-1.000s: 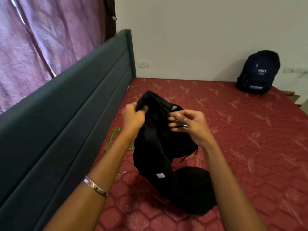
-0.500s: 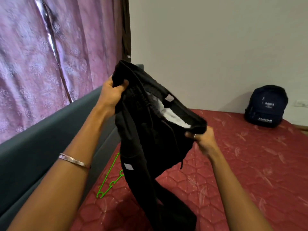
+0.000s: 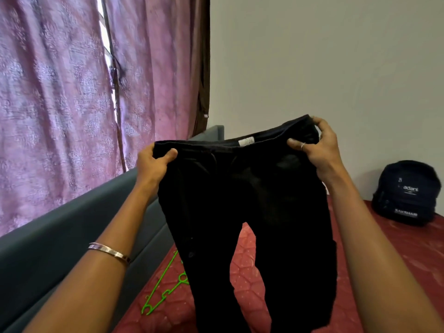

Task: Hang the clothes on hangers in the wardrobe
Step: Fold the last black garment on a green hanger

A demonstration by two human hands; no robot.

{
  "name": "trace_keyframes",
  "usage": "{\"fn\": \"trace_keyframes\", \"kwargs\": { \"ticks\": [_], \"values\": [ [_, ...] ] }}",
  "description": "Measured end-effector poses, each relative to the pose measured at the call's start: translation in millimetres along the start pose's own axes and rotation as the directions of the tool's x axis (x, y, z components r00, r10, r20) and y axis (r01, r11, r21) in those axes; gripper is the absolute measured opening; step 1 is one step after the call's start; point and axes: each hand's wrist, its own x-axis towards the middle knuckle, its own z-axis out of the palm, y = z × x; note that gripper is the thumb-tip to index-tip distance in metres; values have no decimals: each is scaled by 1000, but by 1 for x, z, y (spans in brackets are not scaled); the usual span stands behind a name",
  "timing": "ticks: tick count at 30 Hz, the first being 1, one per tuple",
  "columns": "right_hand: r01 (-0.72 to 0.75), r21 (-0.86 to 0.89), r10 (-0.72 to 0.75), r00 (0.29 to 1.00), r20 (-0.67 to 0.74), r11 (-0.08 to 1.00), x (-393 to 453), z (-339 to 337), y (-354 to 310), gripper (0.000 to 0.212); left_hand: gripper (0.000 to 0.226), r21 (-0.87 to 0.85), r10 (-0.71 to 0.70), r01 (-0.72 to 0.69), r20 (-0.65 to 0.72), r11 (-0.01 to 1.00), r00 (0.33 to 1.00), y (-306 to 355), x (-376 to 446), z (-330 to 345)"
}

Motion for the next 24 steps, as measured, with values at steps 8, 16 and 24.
{"fn": "trace_keyframes", "kwargs": {
  "ticks": [8, 16, 24],
  "values": [
    [-87, 225, 16, 954, 300, 970, -23, -40, -13, 42, 32, -382, 65, 86, 368, 920, 928, 26, 5, -10],
    [-236, -338, 105, 926, -364, 911, -1, 8, 16, 41, 40, 490, -51, 121, -153, 863, 987, 23, 20, 37],
    [-150, -358, 113, 986, -122, 922, -4, 87, 4, 33, 21, 210, -119, 101, 75, 972, 990, 50, -6, 93]
  ]
}}
